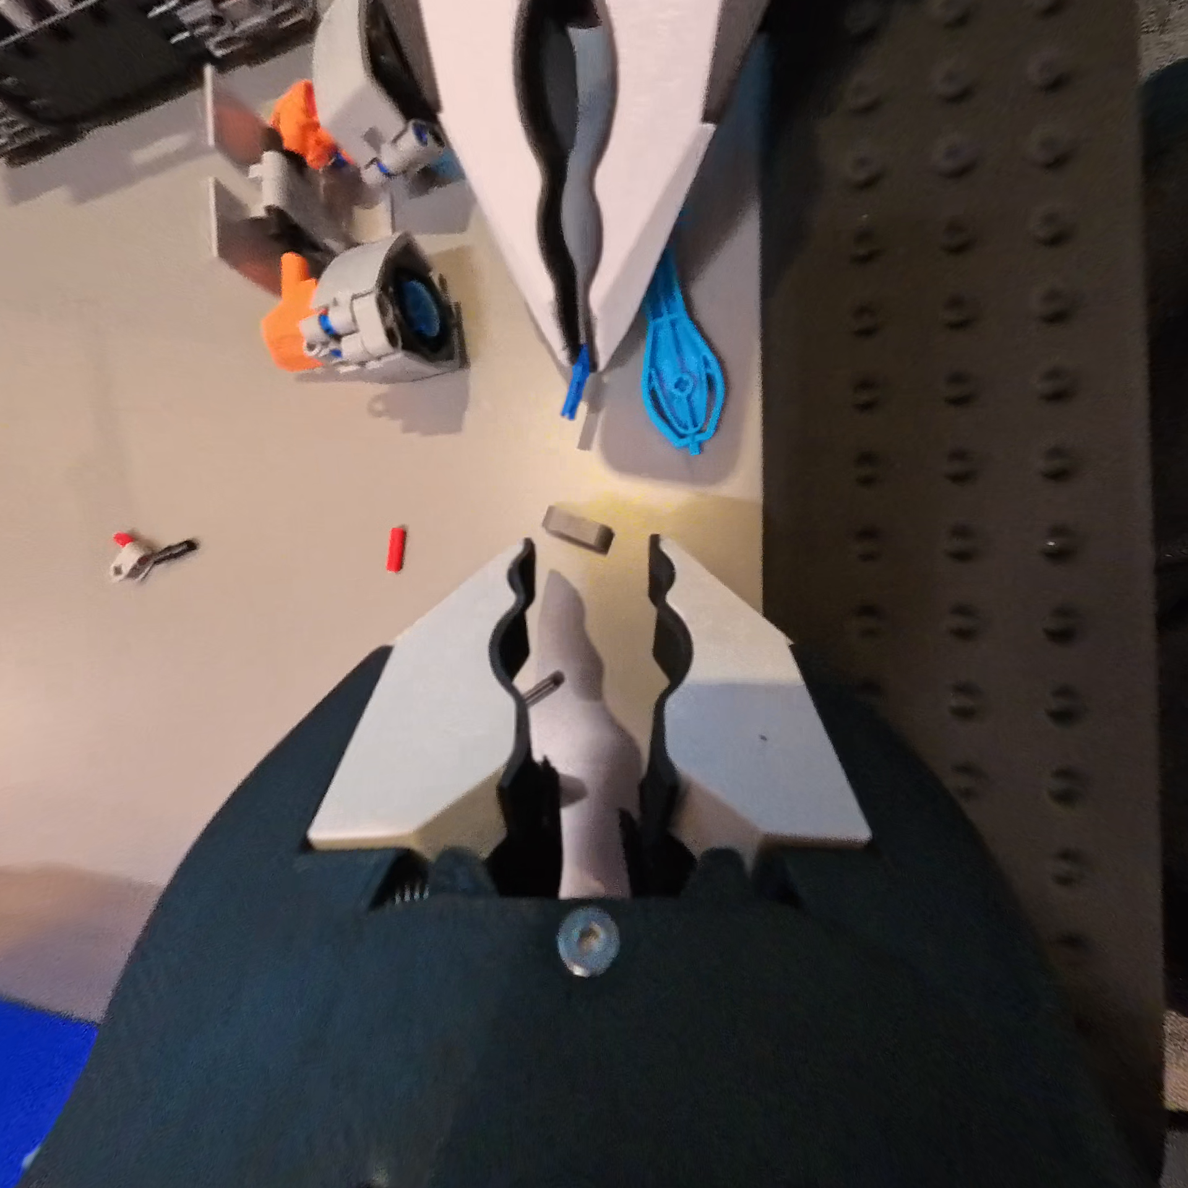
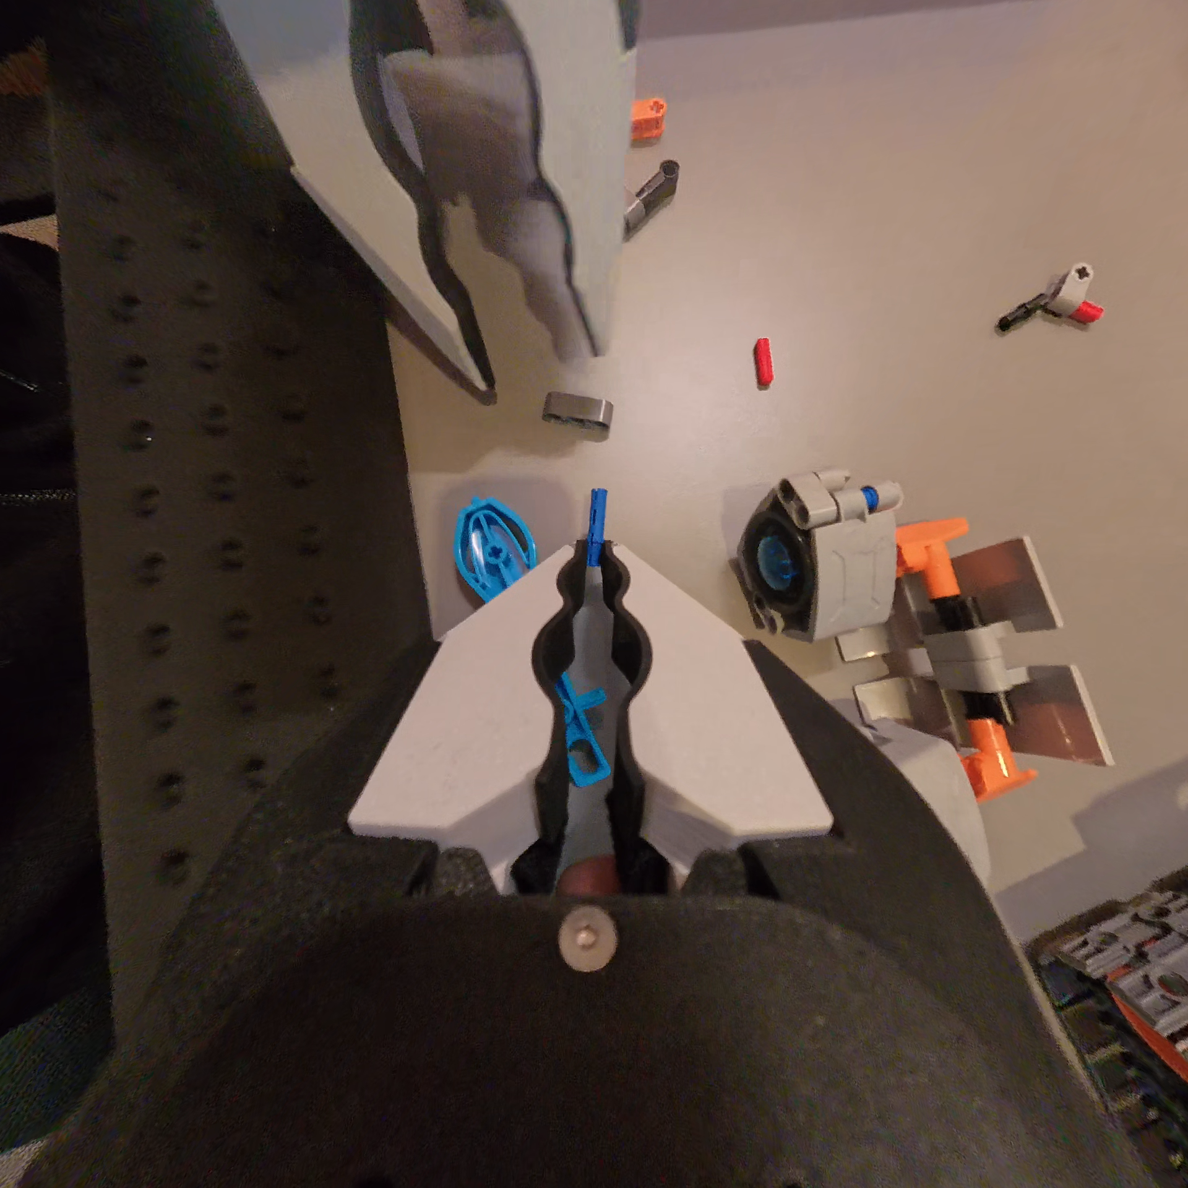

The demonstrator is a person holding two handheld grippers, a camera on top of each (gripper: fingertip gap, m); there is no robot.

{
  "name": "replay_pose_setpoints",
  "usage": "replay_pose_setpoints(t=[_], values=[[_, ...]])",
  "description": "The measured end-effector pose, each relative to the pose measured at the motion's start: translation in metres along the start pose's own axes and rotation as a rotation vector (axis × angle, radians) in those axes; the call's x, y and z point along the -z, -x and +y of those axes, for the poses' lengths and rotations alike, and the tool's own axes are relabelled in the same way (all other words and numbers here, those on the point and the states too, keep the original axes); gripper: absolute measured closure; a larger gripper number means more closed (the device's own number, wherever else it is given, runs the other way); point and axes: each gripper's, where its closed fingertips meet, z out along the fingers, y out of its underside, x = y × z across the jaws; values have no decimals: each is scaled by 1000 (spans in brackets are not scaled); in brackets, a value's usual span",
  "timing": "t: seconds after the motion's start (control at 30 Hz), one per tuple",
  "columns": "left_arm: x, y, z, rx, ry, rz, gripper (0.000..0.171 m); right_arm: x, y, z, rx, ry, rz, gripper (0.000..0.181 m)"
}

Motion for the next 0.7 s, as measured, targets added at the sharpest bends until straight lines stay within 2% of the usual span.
replay_pose_setpoints(t=[0.07,0.17,0.33,0.7], values=[[-3,6,4,-3,23,-33,134,-4,2,-1,4,13,-13,180],[-13,7,6,-34,61,-11,130,-10,2,1,5,49,-7,180],[-20,7,3,-42,58,55,150,-18,1,1,-22,70,-6,180],[-23,6,-1,23,-2,22,150,-25,-3,-8,-33,62,13,180]])
